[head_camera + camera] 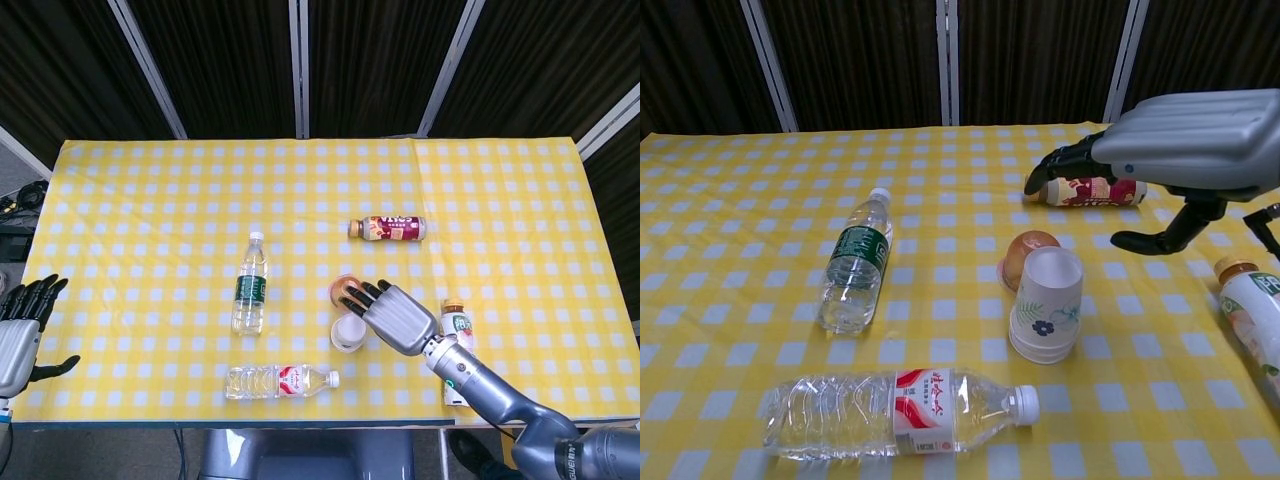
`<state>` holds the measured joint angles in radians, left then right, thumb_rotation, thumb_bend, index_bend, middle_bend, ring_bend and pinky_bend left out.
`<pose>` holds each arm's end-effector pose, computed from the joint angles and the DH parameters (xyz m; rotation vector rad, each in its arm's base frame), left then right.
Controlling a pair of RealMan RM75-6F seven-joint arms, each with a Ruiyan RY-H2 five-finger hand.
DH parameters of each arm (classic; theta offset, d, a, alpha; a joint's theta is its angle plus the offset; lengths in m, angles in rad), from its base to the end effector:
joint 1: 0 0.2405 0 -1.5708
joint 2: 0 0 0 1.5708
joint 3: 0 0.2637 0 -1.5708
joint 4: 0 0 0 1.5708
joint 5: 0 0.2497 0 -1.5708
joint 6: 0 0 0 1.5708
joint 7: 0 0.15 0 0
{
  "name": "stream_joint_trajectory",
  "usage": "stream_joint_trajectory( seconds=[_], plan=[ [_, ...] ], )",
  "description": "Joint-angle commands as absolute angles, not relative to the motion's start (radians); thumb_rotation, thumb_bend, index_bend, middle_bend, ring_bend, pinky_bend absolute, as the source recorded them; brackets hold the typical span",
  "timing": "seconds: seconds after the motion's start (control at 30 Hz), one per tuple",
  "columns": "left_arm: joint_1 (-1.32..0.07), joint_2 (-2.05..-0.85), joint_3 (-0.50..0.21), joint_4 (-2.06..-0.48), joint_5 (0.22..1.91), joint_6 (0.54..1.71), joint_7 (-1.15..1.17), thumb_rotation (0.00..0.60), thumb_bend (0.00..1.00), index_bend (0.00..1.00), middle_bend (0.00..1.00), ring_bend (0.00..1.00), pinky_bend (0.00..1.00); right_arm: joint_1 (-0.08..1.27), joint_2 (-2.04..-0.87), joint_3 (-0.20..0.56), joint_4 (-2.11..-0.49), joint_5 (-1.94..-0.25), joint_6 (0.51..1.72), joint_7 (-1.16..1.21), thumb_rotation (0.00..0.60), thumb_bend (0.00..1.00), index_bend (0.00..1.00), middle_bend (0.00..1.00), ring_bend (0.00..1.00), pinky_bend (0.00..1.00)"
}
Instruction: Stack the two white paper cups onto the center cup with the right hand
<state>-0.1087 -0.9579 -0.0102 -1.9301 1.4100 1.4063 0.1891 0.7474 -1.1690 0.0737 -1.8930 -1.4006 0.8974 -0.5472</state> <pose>-0.2886 0.1811 0.1339 -1.4330 -0.9942 -0.7817 -0.1149 -0.2969 0.0117 2.2488 -0.4406 0.8315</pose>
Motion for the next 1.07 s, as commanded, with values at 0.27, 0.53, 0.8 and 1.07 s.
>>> stream_joint_trajectory(
  seconds=[0.27, 0.53, 0.8, 1.07],
  plan=[
    [-0.11, -0.959, -0.012, -1.93, 1.405, 1.403, 0.191, 0.6, 0.0, 0.0, 0.0, 0.0, 0.0, 0.725, -1.141, 0.059, -1.901, -1.433, 0.934, -0.537, 0.6, 0.36, 0.16, 0.12, 0.18, 0.33],
    [-0.1, -0.976, -0.015, -1.904, 1.443, 1.438, 0.173, 0.6, 0.0, 0.0, 0.0, 0.0, 0.0, 0.536, -1.04, 0.013, -1.849, -1.583, 1.248, -0.401, 0.6, 0.07, 0.14, 0.07, 0.07, 0.07],
    [-0.079, -1.013, -0.008, -1.854, 1.496, 1.487, 0.147, 0.6, 0.0, 0.0, 0.0, 0.0, 0.0, 0.372, -1.029, -0.019, -1.8, -1.582, 1.438, -0.295, 0.6, 0.0, 0.0, 0.0, 0.0, 0.0],
    [-0.066, -1.033, 0.003, -1.816, 1.538, 1.513, 0.125, 0.6, 0.0, 0.0, 0.0, 0.0, 0.0, 0.273, -1.067, -0.028, -1.703, -1.562, 1.517, -0.244, 0.6, 0.0, 0.0, 0.0, 0.0, 0.0]
  ],
)
